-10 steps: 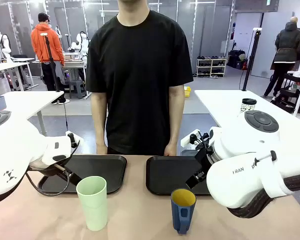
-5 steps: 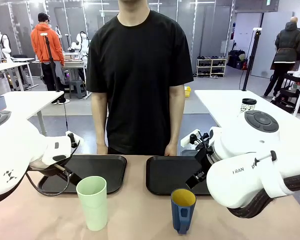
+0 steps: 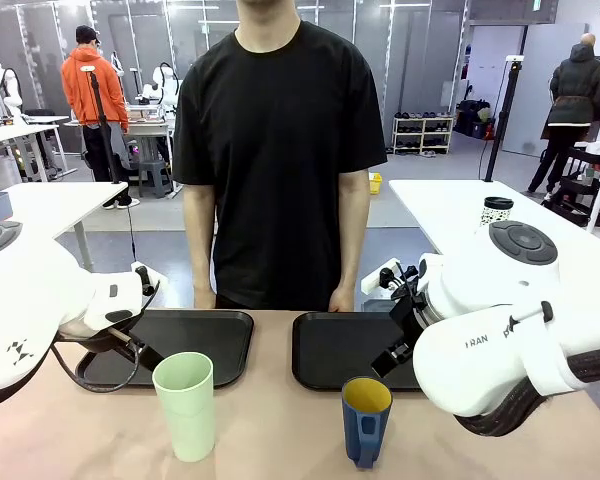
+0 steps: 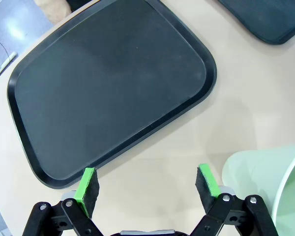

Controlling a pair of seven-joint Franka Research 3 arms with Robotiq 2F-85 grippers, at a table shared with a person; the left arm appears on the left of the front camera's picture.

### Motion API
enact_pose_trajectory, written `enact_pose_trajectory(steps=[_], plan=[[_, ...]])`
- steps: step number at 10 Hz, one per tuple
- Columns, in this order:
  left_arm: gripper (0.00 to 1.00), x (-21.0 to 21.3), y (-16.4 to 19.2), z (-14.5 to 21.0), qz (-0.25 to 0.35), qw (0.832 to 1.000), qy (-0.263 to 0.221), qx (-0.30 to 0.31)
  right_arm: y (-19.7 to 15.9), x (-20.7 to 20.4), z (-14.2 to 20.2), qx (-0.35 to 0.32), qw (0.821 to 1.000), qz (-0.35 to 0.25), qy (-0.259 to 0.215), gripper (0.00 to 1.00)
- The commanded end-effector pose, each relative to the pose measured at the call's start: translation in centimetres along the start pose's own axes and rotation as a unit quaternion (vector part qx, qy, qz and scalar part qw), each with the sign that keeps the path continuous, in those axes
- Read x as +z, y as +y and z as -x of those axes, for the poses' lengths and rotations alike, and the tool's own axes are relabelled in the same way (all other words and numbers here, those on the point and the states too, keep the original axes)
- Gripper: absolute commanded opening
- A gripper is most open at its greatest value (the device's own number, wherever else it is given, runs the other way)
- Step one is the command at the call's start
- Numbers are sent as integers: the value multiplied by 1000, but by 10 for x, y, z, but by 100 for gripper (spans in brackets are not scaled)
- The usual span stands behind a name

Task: Sort and store the cups by type.
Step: Pick up the Reusable plastic cup.

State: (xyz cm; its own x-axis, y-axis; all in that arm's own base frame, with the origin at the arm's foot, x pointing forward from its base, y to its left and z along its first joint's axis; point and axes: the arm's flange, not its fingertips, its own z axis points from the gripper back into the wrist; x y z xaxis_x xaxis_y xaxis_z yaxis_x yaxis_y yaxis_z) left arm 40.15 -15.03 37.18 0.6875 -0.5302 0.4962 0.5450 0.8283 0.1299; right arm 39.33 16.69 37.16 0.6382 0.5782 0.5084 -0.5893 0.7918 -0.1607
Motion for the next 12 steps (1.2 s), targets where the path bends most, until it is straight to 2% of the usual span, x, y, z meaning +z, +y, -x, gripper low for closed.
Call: enact_pose_trajectory(steps=[1,9,10,12], plan=[[100,0,0,0,0,1000,0,0,0,0,0,-1,1000,0,0,100],[100,0,0,0,0,1000,0,0,0,0,0,0,1000,0,0,100],[100,-4,-1,-3,-4,1000,2,8,1,-3,-3,6,999,15,29,100],[100,13,8,-17,-40,998,-35,32,-6,14,-23,-16,999,52,6,100]])
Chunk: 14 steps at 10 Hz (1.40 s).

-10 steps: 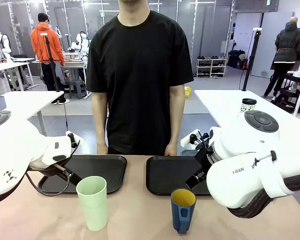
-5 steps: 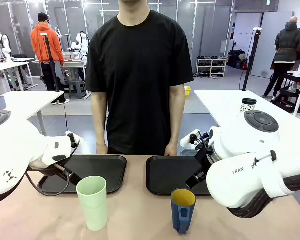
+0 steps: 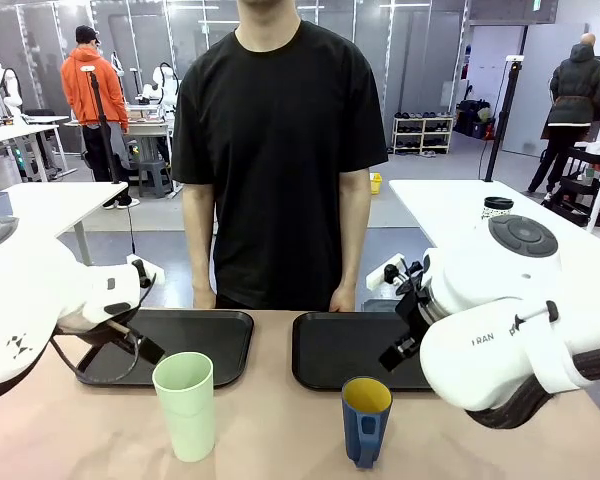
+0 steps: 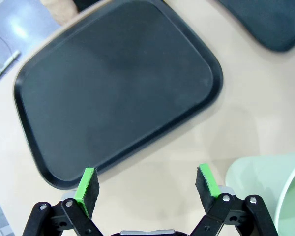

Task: Sort and store the cups by type.
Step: Pick up the Reusable plastic cup.

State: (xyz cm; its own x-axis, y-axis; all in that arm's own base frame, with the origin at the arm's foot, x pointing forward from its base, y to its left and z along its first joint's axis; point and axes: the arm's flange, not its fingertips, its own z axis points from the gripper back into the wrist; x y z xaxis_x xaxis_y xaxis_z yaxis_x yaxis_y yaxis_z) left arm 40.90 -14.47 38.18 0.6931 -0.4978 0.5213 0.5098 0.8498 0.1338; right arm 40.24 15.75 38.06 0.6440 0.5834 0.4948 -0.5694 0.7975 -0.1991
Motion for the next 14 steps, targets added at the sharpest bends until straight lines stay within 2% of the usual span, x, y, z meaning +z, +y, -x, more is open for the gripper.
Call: enact_pose_trajectory(steps=[1,3,5,6,11,13,14], plan=[[100,25,1,-20,-33,998,-51,25,6,35,-35,-16,998,56,-12,100],[100,55,0,-38,-41,995,-93,15,6,79,-63,-16,996,82,-36,100],[100,89,-28,-45,-39,993,-111,-9,25,124,-78,-39,992,109,-46,100],[100,98,-38,-45,-39,992,-115,-10,31,133,-77,-52,989,131,-39,100],[100,109,-54,-40,-39,990,-126,-46,44,143,-63,-17,987,149,-54,100],[100,111,-47,-36,-47,990,-127,-47,33,138,-54,-15,986,158,-50,100],[100,106,-29,-33,-54,990,-121,-46,13,130,-46,-6,988,145,-45,100]])
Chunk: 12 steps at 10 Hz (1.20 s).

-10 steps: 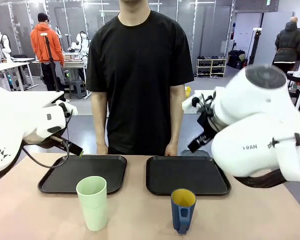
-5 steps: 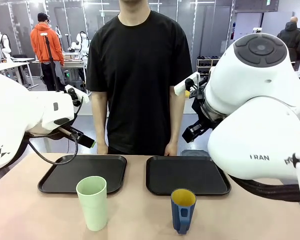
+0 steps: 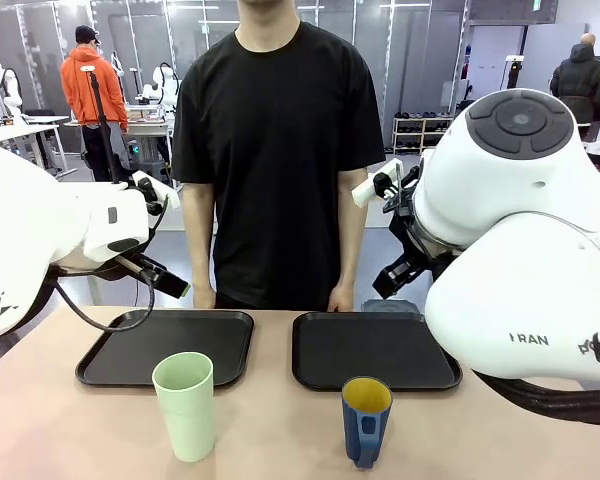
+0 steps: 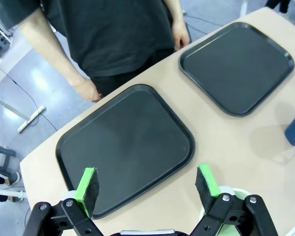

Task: Sort and store the cups by type.
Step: Pick up the Reusable plastic cup.

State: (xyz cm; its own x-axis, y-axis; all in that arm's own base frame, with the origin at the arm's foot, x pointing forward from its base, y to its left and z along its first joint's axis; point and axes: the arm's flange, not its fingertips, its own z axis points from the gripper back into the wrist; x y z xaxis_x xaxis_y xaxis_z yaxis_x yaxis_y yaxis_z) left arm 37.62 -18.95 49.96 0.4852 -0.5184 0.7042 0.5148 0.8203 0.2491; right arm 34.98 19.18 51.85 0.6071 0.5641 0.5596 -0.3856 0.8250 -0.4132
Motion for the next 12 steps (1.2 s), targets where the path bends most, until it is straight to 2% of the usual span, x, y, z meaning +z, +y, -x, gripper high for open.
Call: enact_pose_trajectory(steps=[1,3,6,8,12], plan=[[100,-4,31,37,-29,998,43,32,-28,-28,14,-22,1000,-18,5,100],[100,-27,78,64,-39,990,67,118,-55,-67,24,-85,995,-12,48,100],[100,-62,124,102,-30,981,80,172,-85,-129,50,-138,985,-30,97,100],[100,-76,135,114,-30,980,87,175,-92,-154,62,-155,980,-48,112,100],[100,-79,136,119,-27,978,90,186,-92,-154,64,-162,979,-49,113,100]])
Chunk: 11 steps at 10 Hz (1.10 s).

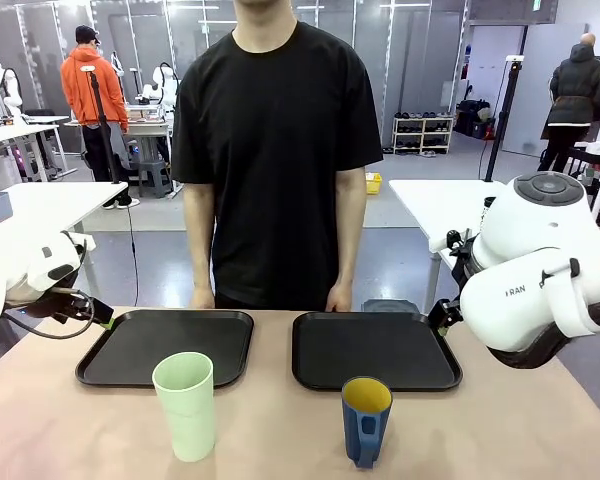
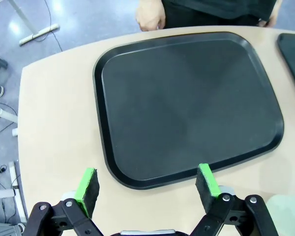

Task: Sort and store the cups by type.
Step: Pick up the Reusable plastic cup.

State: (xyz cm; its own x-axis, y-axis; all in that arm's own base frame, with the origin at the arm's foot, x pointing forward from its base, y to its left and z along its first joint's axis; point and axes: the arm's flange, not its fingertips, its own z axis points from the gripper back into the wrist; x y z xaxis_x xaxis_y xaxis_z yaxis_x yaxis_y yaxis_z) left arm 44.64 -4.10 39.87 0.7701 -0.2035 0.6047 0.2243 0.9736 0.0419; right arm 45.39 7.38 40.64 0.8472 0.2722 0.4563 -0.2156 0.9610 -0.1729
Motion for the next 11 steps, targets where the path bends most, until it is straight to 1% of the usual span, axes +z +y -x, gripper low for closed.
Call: enact_pose_trajectory(steps=[1,2,11], plan=[[100,0,5,3,5,1000,-13,-10,0,3,-3,-9,1000,6,-6,100],[100,0,0,0,0,1000,0,0,0,0,0,0,1000,0,0,100],[100,0,0,0,0,1000,0,0,0,0,0,0,1000,0,0,100]])
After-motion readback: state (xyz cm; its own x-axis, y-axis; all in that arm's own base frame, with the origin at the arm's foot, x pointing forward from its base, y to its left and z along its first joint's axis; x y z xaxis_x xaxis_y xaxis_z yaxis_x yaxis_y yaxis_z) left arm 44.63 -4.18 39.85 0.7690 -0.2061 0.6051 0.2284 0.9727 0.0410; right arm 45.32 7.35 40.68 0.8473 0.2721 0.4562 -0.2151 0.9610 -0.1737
